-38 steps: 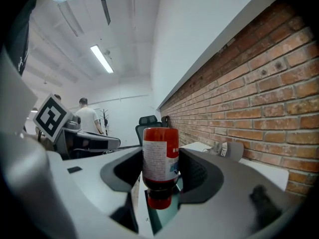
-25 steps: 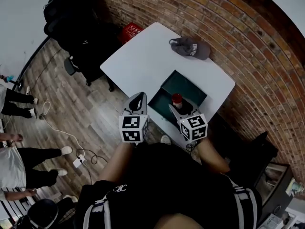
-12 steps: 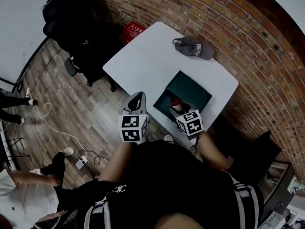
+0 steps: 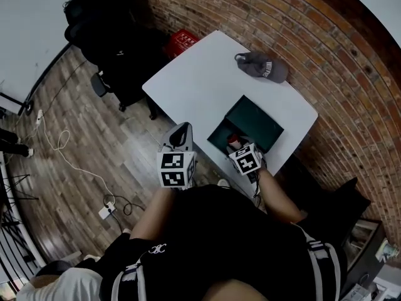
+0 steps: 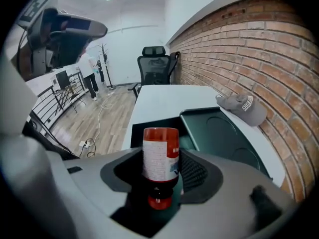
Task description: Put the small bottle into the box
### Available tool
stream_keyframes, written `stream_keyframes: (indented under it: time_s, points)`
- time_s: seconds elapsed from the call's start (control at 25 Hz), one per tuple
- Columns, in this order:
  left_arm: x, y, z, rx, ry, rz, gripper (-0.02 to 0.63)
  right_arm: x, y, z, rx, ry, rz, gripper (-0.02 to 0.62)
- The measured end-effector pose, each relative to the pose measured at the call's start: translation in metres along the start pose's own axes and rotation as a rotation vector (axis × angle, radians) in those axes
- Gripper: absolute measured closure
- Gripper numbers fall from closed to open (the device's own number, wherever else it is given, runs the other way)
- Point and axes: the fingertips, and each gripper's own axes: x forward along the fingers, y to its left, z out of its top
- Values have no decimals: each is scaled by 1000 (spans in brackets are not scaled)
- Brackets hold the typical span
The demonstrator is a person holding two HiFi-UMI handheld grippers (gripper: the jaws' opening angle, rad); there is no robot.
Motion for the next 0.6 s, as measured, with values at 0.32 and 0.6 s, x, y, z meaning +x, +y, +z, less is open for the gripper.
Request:
stream_keyframes:
  time_s: [0.32, 0.6]
  points:
    - [-12, 9, -6, -5, 4, 35, 594, 17, -3, -17, -50, 103, -50, 380]
    - [-17, 20, -9, -11, 7, 50, 594, 35, -4, -30, -32, 170, -33, 379]
